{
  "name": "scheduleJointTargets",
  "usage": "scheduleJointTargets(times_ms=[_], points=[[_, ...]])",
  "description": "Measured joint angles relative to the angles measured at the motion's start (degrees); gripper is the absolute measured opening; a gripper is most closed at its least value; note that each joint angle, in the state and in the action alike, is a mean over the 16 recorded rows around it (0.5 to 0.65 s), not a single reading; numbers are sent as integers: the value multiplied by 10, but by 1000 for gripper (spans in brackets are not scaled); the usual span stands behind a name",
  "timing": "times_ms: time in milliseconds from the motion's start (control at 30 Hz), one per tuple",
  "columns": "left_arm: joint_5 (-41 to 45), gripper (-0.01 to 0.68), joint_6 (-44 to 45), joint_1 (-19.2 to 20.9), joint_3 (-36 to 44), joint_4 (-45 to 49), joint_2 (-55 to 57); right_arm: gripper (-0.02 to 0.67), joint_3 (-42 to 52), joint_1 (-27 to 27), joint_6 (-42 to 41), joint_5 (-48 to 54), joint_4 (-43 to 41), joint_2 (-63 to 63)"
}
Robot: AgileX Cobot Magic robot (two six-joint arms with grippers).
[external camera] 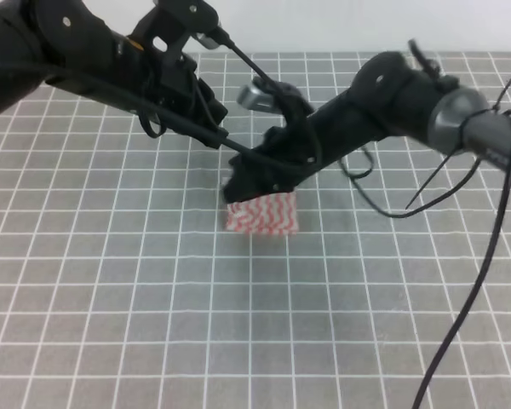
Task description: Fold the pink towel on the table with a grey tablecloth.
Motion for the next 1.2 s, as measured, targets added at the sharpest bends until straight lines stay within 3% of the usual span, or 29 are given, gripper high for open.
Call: scheduleJointTargets(times_ms=[367, 1200], points=[[3, 0, 0, 0, 1, -4, 4, -11, 0, -3, 11, -3, -53, 16], [-11, 0, -28, 0, 1, 0, -38, -17, 2, -21, 78, -39, -201, -11]])
